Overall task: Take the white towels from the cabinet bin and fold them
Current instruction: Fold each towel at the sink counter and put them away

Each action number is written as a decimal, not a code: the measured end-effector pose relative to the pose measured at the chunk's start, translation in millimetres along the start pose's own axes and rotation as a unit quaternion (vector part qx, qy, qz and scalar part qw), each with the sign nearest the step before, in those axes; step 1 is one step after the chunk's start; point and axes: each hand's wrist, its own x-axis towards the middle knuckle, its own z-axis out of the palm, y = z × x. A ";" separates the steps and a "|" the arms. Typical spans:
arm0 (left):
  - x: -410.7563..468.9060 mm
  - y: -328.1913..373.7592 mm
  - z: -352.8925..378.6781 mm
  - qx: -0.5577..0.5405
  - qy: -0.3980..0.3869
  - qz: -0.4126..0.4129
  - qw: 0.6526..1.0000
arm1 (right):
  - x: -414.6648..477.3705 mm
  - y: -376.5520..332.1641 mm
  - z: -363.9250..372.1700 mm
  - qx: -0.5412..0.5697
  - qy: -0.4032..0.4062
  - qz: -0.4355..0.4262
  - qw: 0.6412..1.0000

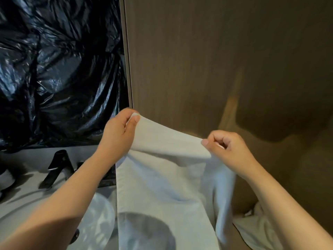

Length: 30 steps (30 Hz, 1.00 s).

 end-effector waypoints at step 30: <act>-62.4 27.9 -11.7 -0.131 -0.033 -0.139 0.981 | -0.5 -41.6 14.6 -0.027 0.063 -0.017 0.998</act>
